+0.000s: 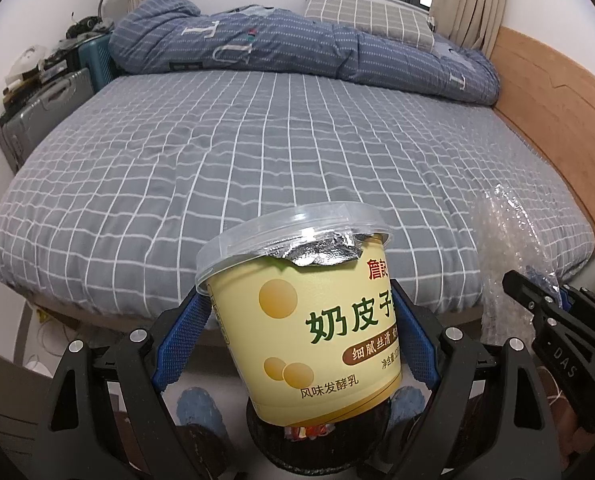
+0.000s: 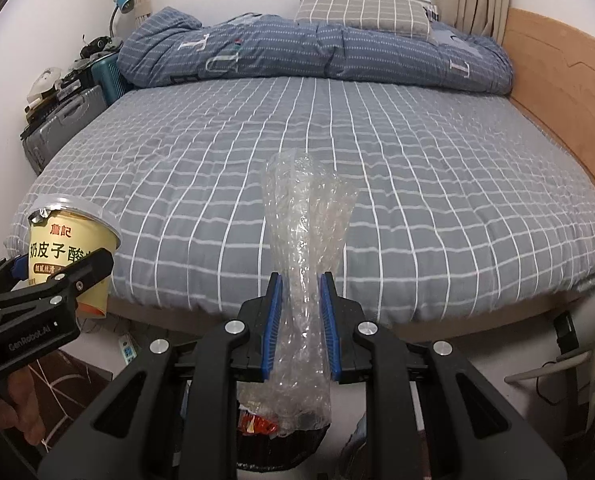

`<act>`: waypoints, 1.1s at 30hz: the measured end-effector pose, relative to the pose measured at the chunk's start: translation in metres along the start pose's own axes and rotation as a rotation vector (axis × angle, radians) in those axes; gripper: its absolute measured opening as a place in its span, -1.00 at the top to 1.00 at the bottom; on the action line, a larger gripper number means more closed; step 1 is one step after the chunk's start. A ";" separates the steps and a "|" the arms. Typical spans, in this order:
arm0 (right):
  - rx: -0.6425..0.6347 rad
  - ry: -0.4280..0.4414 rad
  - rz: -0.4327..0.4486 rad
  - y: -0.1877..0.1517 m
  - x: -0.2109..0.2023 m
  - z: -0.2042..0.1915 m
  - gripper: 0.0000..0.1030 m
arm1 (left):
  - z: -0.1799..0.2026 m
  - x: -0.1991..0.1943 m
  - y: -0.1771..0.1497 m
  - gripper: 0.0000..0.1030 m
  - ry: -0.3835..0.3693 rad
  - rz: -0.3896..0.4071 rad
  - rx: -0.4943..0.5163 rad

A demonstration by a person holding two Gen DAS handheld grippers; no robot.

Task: Collect trash
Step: 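Lift the yogurt cup with the left tool while the right tool lifts the bubble wrap, then lower both tools over the black bin holding the yogurt cup and bubble wrap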

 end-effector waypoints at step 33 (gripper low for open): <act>0.013 0.008 -0.305 -0.147 0.056 -0.006 0.63 | -0.011 0.057 -0.132 -0.64 0.021 -0.237 0.002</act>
Point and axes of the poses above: each gripper's, at about its wrist camera, not at the fingertips, and x roughly the way its jaws point, z to its right, y to its top, the point moved 4 cm from there along x, roughly the way its jaws point, and after that the axes turned 15 degrees about z, right-handed, at the moved point
